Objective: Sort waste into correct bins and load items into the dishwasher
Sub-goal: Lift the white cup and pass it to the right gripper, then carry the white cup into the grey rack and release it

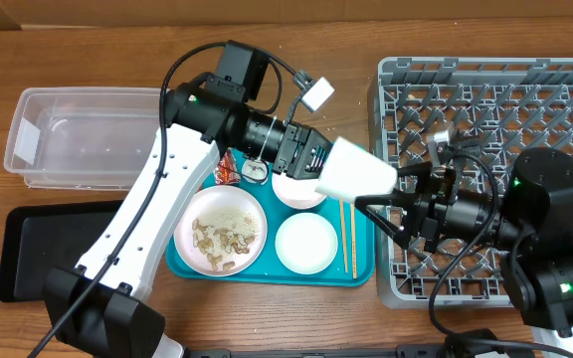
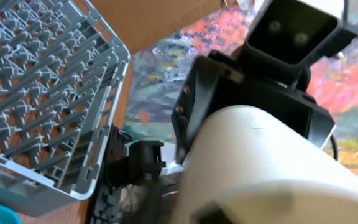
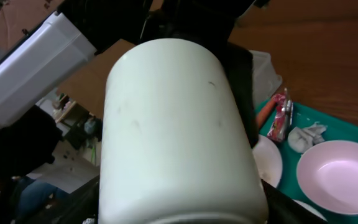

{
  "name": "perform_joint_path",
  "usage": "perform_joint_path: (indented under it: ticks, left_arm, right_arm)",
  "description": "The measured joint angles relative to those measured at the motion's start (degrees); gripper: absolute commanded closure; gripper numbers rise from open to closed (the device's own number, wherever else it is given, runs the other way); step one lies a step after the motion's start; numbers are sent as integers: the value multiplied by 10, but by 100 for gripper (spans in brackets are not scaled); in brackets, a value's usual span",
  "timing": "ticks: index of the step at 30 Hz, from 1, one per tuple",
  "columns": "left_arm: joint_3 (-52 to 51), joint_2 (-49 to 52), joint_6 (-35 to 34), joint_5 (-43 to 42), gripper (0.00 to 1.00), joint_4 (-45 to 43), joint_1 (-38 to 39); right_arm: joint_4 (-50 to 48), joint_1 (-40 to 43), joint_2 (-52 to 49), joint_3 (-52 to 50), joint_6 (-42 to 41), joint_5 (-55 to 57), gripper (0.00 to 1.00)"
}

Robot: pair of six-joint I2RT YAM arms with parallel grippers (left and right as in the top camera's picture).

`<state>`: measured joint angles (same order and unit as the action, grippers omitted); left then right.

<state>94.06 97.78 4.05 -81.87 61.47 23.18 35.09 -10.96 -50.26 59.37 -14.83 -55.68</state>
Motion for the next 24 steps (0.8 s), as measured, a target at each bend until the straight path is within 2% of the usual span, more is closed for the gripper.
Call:
perform_joint_path:
  ticks: [1,8,12,16,19,24]
  left_arm:
    - [0,0,3,0,0,-1,0]
    - [0,0,1,11,0,-2,-5]
    - [0,0,-5,17,0,-2,-16]
    - [0,2,-9,28,0,-2,-32]
    - [0,2,-9,26,0,-2,-37]
    - [0,2,-9,29,0,-2,-38]
  right_arm:
    - [0,0,0,0,0,-3,33]
    - [2,-1,11,0,0,19,38]
    - [63,-1,39,11,1,96,39]
    - [179,-3,58,57,-12,231,41]
    - [277,-3,58,100,-53,368,43]
    - [421,-3,58,132,-166,575,43]
